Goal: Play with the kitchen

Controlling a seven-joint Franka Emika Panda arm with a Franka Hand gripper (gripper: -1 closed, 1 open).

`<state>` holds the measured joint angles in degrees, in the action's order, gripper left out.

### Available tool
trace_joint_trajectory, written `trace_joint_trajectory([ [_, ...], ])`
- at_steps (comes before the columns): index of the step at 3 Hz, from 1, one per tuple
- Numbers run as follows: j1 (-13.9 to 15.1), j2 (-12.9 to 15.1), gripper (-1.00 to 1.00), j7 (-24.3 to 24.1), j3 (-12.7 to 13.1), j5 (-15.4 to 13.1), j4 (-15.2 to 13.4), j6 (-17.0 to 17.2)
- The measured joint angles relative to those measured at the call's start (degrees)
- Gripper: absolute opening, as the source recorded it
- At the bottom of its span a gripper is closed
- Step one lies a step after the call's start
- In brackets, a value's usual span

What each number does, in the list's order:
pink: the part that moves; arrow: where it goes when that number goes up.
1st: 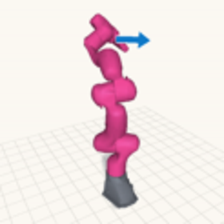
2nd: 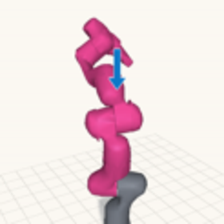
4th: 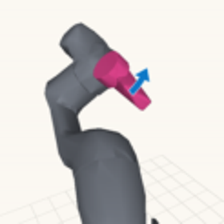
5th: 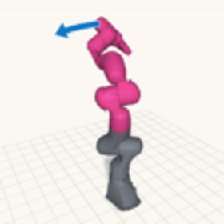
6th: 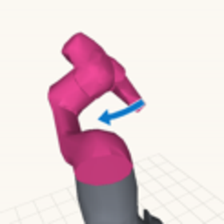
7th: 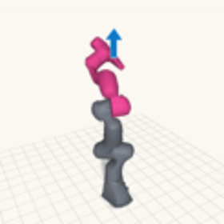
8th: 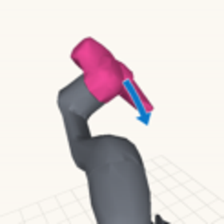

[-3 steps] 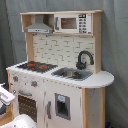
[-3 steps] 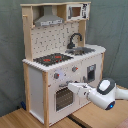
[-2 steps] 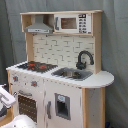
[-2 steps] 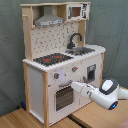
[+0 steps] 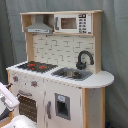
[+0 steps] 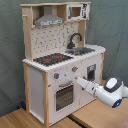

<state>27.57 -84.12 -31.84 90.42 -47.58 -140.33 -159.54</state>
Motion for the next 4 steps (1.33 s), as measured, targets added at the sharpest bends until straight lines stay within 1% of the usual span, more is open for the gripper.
trace_joint_trajectory([
  [1, -1.1, 0.0, 1.0, -3.9, -2.2, 0.0, -3.0, -1.7],
  [3, -1.0, -0.1, 1.0, -9.4, -6.7, 0.0, -9.5, -8.5],
  [4, 1.3, -0.1, 1.0, -10.6, -9.1, 0.0, -11.9, -13.2],
])
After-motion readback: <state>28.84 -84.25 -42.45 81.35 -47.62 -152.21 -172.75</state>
